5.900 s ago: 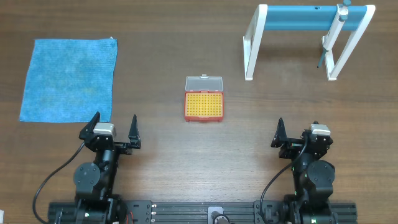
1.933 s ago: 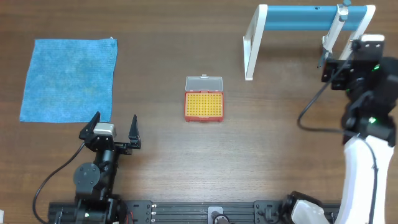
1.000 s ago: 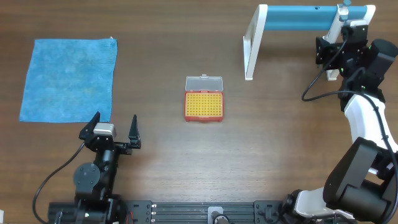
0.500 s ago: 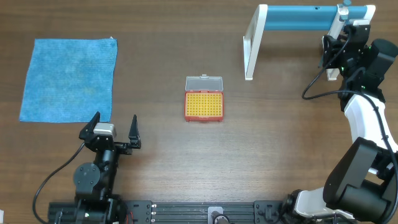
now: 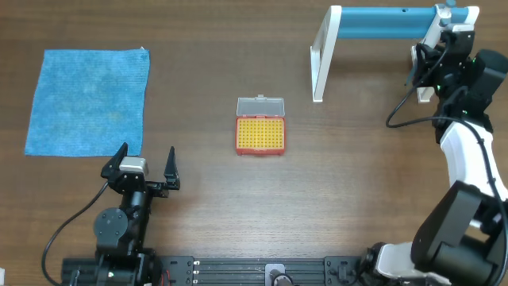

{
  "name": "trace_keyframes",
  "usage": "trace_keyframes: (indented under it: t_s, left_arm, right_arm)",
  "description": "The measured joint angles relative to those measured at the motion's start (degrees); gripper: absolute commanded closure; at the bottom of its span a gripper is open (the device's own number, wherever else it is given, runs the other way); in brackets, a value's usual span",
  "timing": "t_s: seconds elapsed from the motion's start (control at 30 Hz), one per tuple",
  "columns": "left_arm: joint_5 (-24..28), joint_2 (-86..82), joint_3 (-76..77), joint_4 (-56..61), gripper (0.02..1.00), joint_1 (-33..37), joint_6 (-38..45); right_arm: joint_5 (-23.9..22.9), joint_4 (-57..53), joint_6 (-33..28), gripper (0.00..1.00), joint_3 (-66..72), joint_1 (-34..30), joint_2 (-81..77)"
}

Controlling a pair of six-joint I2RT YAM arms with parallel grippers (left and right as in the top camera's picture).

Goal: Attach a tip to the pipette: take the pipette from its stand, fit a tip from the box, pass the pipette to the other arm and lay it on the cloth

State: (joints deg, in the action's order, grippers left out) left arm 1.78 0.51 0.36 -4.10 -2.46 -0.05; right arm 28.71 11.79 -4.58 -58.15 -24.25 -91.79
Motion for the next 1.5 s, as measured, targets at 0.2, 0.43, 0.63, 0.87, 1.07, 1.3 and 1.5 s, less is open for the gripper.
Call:
trace_keyframes:
  t_s: [0.2,0.43,0.63,0.87,1.07,1.3,1.5]
  left_arm:
    - [0.0,0.0,0.0,0.0,0.023,0.0,0.0]
    - [0.0,0.0,0.0,0.0,0.020,0.0,0.0]
    - [0.2,0.0,0.0,0.0,0.023,0.0,0.0]
    - [0.2,0.0,0.0,0.0,0.023,0.0,0.0]
    - [0.2,0.0,0.0,0.0,0.023,0.0,0.0]
    - [0.2,0.0,0.0,0.0,0.023,0.0,0.0]
    - [0.2,0.0,0.0,0.0,0.020,0.0,0.0]
  right_arm:
    - [1.5,-3.2,0.9,0.923,0.0,0.0,13.4]
    - [21.1,25.9,15.6,0.925,8.9,10.7,22.2]
    - [23.8,37.2,15.6,0.925,23.2,29.2,21.4]
    - [19.1,41.1,9.8,0.925,25.2,43.8,9.6]
    - [17.6,44.3,8.0,0.919,25.3,44.7,2.3]
    - [17.2,44.4,5.0,0.925,25.3,44.7,-0.1]
    - [17.0,44.4,3.8,0.925,25.3,44.7,-2.4]
